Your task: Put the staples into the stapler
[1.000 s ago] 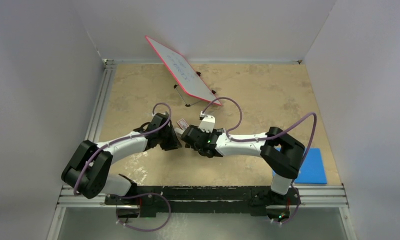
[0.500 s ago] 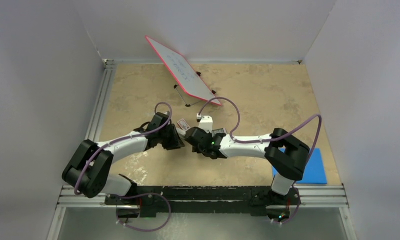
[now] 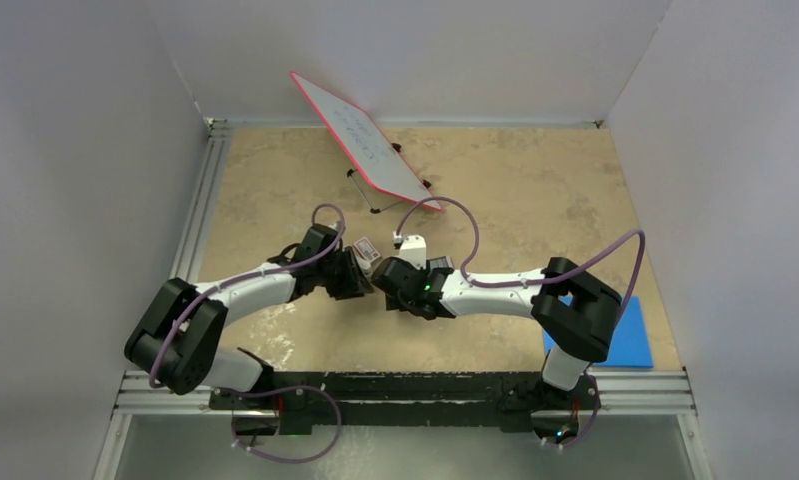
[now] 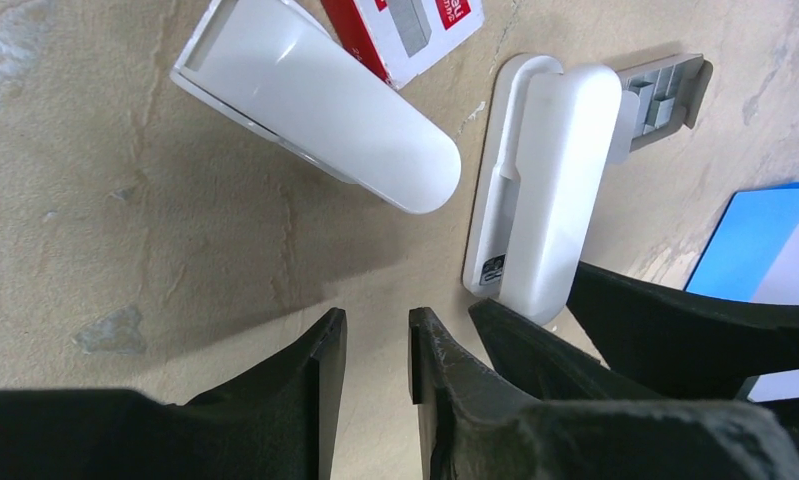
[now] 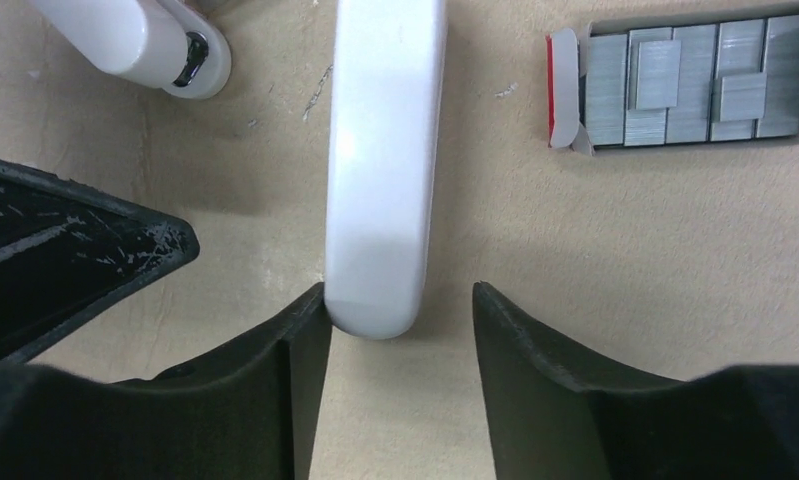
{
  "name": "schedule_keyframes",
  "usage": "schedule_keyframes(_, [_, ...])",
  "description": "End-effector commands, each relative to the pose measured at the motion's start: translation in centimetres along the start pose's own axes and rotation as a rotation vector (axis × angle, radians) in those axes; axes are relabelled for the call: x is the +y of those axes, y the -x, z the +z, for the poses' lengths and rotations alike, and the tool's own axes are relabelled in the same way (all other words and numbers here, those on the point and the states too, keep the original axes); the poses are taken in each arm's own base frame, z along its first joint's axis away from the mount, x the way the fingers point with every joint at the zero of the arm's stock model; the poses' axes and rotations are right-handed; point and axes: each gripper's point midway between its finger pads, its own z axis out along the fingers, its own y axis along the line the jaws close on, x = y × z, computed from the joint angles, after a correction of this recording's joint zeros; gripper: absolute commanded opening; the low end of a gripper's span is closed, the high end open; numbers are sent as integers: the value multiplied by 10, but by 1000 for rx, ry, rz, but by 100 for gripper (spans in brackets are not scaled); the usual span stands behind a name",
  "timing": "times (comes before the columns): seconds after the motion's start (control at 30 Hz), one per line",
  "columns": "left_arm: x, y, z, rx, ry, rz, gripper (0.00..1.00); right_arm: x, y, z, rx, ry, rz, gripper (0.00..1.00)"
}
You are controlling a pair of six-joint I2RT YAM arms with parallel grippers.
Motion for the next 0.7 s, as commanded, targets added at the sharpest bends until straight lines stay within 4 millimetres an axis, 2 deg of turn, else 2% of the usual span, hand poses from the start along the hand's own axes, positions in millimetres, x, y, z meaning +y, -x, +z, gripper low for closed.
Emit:
schedule_keyframes(0.0, [-9,1,1,1,-58,20,31,9,23,-11,-61,11,89,51])
schedule_keyframes(0.07, [-10,0,2,6,-70,16,34,11,27,-11,-76,15,98,45])
schedule_keyframes(0.1, [-10,-2,2,14,-78,15,36,12,27,-12,-76,20,101,38])
schedule_keyframes(0.23, [-13,-6,3,32,-100,21,42,14,30,-14,-80,29,113,30])
schedule_keyframes(0.3, [-12,-10,5,52,-102,20,44,14,30,-15,-78,28,113,32])
schedule_keyframes(0.43, [-15,-11,7,55,-129,24,50,14,31,-15,-81,19,111,46])
schedule_keyframes(0.67, [-14,-11,9,58,-126,18,50,14,34,-14,-90,11,109,45])
